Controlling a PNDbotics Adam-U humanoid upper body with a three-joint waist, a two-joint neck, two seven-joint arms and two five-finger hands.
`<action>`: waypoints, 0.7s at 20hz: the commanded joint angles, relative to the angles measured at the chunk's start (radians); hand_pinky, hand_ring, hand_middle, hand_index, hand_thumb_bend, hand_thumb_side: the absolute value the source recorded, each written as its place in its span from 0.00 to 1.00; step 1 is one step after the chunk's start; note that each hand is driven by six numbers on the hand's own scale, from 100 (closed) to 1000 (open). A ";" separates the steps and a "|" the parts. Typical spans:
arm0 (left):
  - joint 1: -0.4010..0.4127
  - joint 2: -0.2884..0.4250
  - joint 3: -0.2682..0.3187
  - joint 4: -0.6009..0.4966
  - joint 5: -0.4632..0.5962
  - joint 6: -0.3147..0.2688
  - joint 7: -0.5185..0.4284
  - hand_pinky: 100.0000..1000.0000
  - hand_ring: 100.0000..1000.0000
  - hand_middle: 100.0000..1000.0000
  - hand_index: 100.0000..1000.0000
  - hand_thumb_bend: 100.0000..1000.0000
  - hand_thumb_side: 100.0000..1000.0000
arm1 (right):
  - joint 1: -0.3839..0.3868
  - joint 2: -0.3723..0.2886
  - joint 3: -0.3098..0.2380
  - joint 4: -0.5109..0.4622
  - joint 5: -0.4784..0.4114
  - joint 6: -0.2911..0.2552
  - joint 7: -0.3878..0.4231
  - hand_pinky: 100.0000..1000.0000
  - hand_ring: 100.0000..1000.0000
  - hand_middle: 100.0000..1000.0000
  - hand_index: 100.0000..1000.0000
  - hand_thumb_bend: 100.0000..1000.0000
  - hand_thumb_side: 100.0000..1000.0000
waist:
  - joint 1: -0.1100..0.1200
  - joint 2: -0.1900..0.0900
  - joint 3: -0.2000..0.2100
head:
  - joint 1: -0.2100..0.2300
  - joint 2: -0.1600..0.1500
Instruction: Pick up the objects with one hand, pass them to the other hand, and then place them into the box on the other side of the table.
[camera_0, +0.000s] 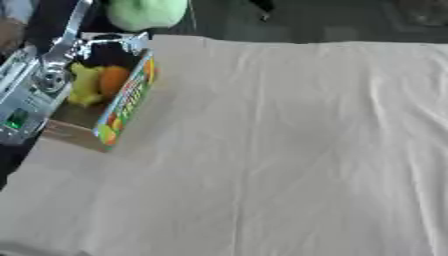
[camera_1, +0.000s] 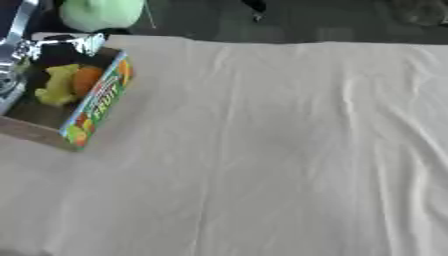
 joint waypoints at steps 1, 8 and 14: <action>0.000 0.050 0.029 0.025 0.001 0.030 -0.017 0.36 0.45 0.30 0.37 0.25 0.00 | -0.004 -0.038 -0.028 -0.008 -0.016 0.014 -0.065 0.55 0.48 0.55 0.60 0.12 0.15 | 0.000 -0.022 0.001 | 0.008 -0.010; 0.017 0.045 0.062 0.132 0.031 0.095 -0.076 0.36 0.45 0.31 0.37 0.27 0.00 | 0.025 -0.035 -0.015 -0.008 -0.176 0.014 -0.361 0.54 0.46 0.53 0.60 0.11 0.15 | 0.001 -0.021 0.005 | 0.016 -0.022; 0.018 0.039 0.075 0.208 -0.009 0.120 -0.108 0.37 0.45 0.32 0.39 0.32 0.00 | 0.049 -0.036 -0.012 -0.008 -0.346 0.014 -0.602 0.53 0.45 0.52 0.59 0.13 0.15 | 0.004 -0.020 0.012 | 0.009 -0.027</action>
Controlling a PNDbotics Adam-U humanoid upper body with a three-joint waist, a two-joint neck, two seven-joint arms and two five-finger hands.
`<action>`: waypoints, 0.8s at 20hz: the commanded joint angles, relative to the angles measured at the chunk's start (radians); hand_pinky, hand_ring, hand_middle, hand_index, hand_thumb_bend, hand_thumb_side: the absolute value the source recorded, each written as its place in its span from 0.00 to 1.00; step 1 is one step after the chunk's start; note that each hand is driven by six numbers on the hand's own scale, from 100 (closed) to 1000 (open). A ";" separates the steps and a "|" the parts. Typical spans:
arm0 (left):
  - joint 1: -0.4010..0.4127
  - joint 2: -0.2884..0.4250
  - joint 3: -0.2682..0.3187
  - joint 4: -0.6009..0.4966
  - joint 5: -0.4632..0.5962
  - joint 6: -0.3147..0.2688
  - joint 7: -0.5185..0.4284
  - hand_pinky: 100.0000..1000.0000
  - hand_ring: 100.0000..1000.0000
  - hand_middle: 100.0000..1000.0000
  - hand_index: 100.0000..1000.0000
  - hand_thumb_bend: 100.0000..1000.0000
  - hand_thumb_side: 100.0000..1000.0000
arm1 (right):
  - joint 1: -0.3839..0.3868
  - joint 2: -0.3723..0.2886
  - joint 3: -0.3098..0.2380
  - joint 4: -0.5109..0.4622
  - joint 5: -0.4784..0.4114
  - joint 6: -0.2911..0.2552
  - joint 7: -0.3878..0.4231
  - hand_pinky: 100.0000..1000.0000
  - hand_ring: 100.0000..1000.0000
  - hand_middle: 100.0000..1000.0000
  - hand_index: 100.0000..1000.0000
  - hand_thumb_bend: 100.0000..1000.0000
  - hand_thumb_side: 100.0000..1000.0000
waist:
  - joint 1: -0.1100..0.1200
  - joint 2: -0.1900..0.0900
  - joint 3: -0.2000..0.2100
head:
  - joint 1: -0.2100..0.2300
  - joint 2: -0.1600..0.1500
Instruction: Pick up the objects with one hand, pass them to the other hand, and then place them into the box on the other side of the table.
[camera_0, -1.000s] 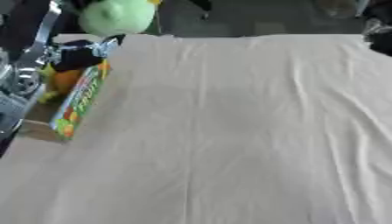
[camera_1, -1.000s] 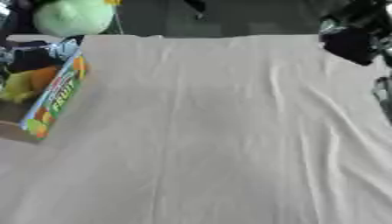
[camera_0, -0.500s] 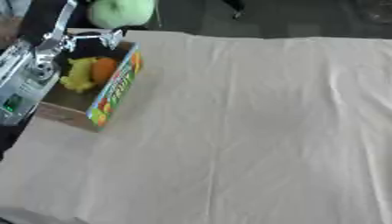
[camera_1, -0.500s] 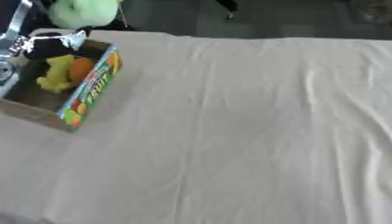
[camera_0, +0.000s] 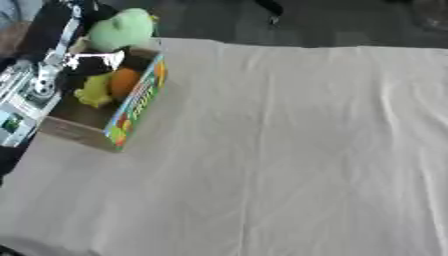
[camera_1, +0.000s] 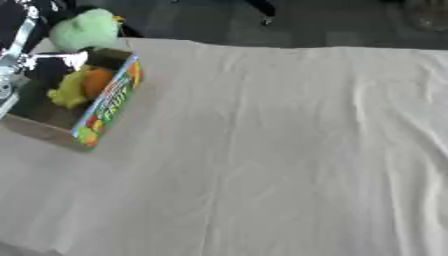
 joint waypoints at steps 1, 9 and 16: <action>-0.010 0.031 0.025 0.026 -0.026 0.011 -0.015 0.37 0.45 0.32 0.40 0.33 0.00 | -0.008 -0.032 -0.002 -0.010 -0.071 0.268 -0.376 0.53 0.45 0.52 0.59 0.12 0.15 | 0.001 -0.020 0.003 | -0.003 -0.009; 0.001 0.037 0.041 0.075 -0.093 0.057 -0.071 0.42 0.47 0.34 0.43 0.43 0.00 | 0.001 -0.037 -0.007 -0.010 -0.117 0.268 -0.437 0.53 0.45 0.52 0.59 0.12 0.16 | -0.001 -0.021 0.004 | -0.008 -0.001; 0.005 0.037 0.048 0.101 -0.137 0.095 -0.130 0.56 0.58 0.47 0.61 0.66 0.00 | 0.023 -0.046 -0.008 -0.010 -0.127 0.268 -0.437 0.54 0.45 0.52 0.59 0.15 0.17 | -0.003 -0.022 0.006 | 0.004 0.003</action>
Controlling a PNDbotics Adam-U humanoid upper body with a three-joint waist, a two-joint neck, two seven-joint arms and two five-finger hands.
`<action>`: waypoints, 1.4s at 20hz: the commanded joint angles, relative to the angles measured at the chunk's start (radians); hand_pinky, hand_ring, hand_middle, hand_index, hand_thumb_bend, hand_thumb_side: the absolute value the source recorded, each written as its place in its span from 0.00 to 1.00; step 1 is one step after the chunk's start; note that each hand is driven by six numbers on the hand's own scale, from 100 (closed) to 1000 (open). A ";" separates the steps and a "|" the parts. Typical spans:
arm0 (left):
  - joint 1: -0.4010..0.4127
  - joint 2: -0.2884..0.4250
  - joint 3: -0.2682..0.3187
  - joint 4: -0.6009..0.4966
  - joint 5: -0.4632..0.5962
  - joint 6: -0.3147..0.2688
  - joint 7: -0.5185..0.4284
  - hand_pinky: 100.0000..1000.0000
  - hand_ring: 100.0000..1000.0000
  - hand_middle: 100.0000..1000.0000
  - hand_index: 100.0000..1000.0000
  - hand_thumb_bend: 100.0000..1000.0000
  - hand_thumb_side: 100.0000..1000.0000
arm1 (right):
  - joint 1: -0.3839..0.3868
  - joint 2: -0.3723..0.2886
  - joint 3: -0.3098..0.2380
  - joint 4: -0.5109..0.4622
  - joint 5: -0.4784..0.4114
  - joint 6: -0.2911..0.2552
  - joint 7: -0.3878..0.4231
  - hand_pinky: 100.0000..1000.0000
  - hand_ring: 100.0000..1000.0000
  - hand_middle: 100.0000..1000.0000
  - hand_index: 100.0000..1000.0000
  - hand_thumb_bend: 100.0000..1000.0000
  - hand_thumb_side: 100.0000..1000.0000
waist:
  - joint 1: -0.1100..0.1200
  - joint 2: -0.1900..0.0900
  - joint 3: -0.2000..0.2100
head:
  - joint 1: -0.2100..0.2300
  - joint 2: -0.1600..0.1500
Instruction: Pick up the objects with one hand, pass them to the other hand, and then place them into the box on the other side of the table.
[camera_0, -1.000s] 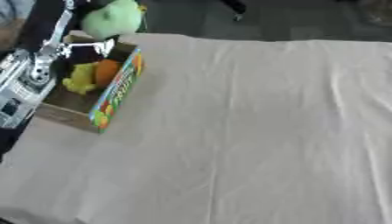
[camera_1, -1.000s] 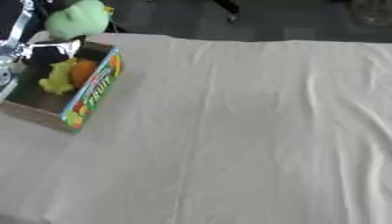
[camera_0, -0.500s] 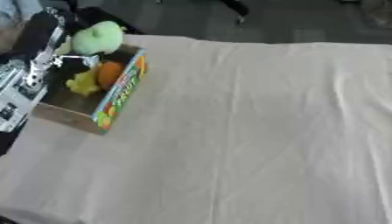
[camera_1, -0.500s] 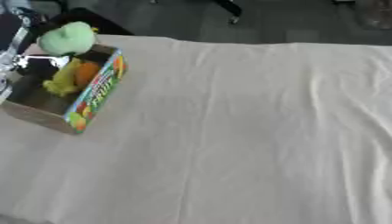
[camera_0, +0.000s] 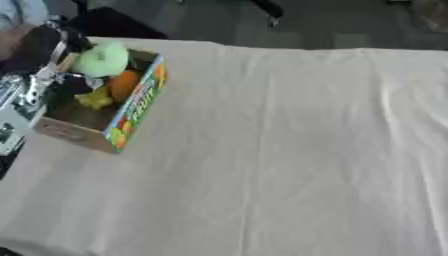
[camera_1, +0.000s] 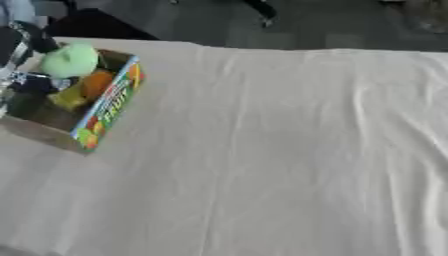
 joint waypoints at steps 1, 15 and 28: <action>-0.014 0.038 0.025 0.002 -0.026 0.017 -0.026 0.57 0.59 0.48 0.64 0.73 0.00 | -0.001 -0.040 -0.012 -0.010 -0.014 0.350 -0.355 0.54 0.45 0.52 0.59 0.15 0.17 | -0.002 -0.022 0.001 | 0.005 0.002; 0.007 0.045 0.058 0.011 -0.108 0.084 0.017 0.74 0.76 0.66 0.83 1.00 0.26 | 0.020 -0.068 -0.012 -0.010 -0.030 0.350 -0.355 0.54 0.45 0.53 0.60 0.15 0.20 | -0.005 -0.021 0.001 | -0.007 -0.008; 0.112 -0.050 0.177 -0.399 0.768 -0.014 0.328 0.64 0.86 0.67 0.76 0.38 0.53 | 0.031 -0.018 -0.097 -0.010 0.061 0.349 -0.355 0.53 0.46 0.54 0.59 0.00 0.24 | -0.017 -0.025 0.009 | -0.259 -0.008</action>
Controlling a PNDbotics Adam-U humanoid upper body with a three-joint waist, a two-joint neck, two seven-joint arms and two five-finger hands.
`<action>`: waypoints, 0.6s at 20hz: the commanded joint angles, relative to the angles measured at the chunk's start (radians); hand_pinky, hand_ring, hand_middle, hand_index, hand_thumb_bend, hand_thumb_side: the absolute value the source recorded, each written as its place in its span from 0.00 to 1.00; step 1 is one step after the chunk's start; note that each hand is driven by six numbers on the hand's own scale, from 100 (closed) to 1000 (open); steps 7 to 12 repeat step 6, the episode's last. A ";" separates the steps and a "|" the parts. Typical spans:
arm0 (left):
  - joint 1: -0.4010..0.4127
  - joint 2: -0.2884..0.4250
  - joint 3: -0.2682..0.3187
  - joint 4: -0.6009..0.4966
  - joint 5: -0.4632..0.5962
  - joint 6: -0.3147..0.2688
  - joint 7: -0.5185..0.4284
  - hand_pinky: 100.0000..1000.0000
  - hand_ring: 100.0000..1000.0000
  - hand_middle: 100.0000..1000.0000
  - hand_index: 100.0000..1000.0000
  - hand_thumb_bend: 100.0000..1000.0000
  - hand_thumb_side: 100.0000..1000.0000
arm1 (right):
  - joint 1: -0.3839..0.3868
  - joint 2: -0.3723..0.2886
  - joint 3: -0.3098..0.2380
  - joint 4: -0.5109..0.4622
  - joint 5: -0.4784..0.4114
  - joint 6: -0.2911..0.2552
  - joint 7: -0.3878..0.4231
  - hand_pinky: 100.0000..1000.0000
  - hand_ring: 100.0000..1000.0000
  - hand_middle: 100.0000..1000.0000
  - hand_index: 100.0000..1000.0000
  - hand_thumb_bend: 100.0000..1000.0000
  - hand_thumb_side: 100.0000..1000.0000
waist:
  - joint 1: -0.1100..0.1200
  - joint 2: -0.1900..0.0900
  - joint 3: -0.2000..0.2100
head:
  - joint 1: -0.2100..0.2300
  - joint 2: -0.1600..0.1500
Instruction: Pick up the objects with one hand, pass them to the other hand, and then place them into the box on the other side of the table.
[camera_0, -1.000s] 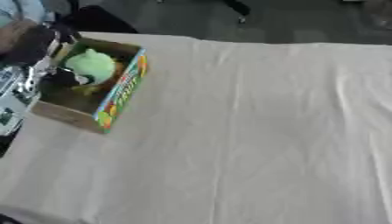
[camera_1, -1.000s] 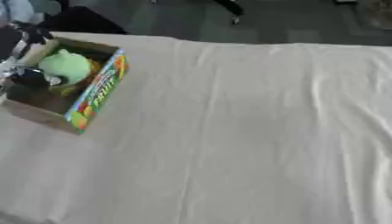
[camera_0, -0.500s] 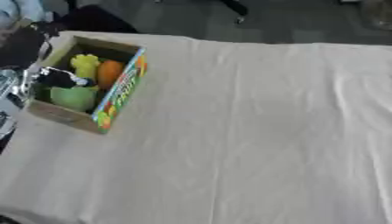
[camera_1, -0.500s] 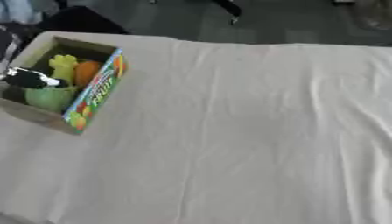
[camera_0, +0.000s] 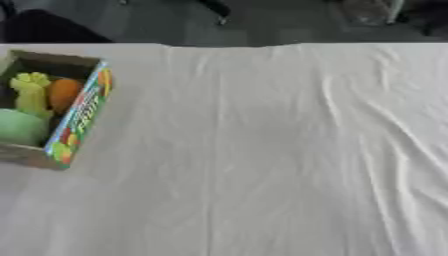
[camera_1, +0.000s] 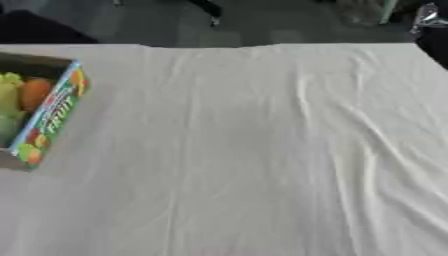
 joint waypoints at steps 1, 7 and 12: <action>0.000 -0.013 0.020 -0.070 0.265 -0.097 0.072 0.64 0.87 0.68 0.77 0.37 0.54 | -0.002 0.000 -0.030 -0.010 0.060 0.350 -0.354 0.53 0.46 0.55 0.60 0.00 0.28 | 0.001 -0.026 0.003 | -0.022 -0.006; 0.012 -0.090 0.006 -0.059 0.448 -0.197 0.070 0.53 0.80 0.63 0.78 0.43 0.46 | 0.000 0.043 -0.059 -0.010 0.126 0.346 -0.354 0.53 0.47 0.57 0.62 0.00 0.25 | -0.002 -0.033 0.006 | -0.024 -0.003; 0.012 -0.090 0.006 -0.059 0.448 -0.197 0.070 0.53 0.80 0.63 0.78 0.43 0.46 | 0.000 0.043 -0.059 -0.010 0.126 0.346 -0.354 0.53 0.47 0.57 0.62 0.00 0.25 | -0.002 -0.033 0.006 | -0.024 -0.003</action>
